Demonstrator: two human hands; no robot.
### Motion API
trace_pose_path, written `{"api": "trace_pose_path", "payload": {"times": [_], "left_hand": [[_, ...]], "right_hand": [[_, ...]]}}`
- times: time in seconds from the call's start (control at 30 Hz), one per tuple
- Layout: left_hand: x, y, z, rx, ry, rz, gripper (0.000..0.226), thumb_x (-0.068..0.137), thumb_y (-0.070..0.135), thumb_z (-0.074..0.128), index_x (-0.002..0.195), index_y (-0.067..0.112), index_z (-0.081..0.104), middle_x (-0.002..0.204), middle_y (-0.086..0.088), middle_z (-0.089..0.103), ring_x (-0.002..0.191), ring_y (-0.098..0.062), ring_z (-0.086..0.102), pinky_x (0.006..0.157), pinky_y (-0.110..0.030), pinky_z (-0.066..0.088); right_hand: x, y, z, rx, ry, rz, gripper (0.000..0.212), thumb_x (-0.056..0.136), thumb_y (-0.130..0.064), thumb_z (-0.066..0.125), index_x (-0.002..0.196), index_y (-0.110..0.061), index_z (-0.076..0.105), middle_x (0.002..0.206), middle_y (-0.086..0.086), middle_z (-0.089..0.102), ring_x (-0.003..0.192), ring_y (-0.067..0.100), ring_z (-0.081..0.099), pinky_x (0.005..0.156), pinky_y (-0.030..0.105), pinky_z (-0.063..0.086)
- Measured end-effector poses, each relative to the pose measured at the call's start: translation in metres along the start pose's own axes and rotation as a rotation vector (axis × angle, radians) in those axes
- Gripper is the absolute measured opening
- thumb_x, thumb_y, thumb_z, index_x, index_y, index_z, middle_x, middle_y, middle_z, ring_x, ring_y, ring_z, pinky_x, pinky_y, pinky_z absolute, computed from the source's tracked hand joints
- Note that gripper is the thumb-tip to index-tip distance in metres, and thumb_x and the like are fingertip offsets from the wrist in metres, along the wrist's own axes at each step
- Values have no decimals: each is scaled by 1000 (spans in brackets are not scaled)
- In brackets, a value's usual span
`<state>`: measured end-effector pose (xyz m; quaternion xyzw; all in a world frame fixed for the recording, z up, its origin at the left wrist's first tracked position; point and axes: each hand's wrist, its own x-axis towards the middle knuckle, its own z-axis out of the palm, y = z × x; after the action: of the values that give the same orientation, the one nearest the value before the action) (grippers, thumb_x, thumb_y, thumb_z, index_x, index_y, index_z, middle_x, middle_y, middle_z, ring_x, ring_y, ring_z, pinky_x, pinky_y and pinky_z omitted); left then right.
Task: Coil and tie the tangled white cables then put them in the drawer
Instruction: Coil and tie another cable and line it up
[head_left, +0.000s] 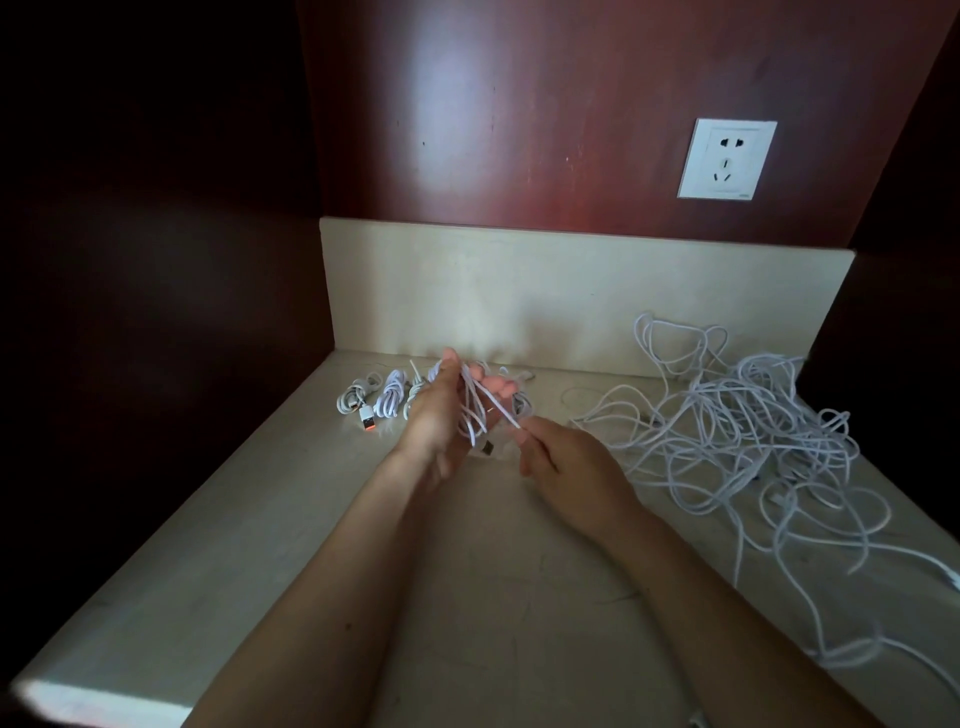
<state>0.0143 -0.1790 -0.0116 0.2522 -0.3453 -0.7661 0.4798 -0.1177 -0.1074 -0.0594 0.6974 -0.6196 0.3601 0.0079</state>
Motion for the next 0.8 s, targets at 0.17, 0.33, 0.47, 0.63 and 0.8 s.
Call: {"api": "trace_pose_path", "payload": {"times": [0.17, 0.33, 0.47, 0.63, 0.8], "left_hand": [[6, 11, -8, -103, 161, 203, 46, 106, 41, 27, 68, 17, 37, 43, 8, 26, 33, -7, 25, 36, -16, 28], [11, 12, -21, 262, 358, 366, 46, 104, 40, 33, 63, 20, 35, 44, 8, 29, 36, -8, 22, 42, -18, 18], [17, 5, -29, 764, 397, 366, 52, 101, 47, 36, 66, 10, 44, 58, -8, 43, 55, -25, 46, 57, -36, 37], [10, -2, -27, 977, 182, 313, 55, 100, 51, 38, 60, 14, 43, 51, 1, 45, 49, -19, 43, 59, -37, 40], [-3, -6, -19, 926, -145, -88, 64, 94, 70, 27, 60, 20, 48, 52, 1, 43, 40, -10, 34, 40, -21, 26]], "right_hand": [[-1, -2, -3, -59, -140, -82, 30, 98, -40, 43, 85, -22, 65, 75, -9, 55, 74, 15, 52, 68, 32, 38], [-3, -11, -1, -139, -62, -133, 36, 85, -49, 43, 75, -23, 67, 69, -12, 60, 69, 7, 53, 84, 28, 30], [-2, -15, -5, -191, 110, -137, 23, 77, -41, 51, 63, -22, 57, 62, -10, 55, 71, 8, 49, 101, 35, 23], [0, -21, -13, -138, 217, -138, 22, 86, -38, 51, 70, -24, 58, 64, -9, 57, 75, 9, 53, 110, 36, 15], [3, -17, -21, -199, 370, -106, 25, 87, -45, 58, 72, -26, 63, 62, -13, 57, 69, 9, 56, 104, 38, 24]]}}
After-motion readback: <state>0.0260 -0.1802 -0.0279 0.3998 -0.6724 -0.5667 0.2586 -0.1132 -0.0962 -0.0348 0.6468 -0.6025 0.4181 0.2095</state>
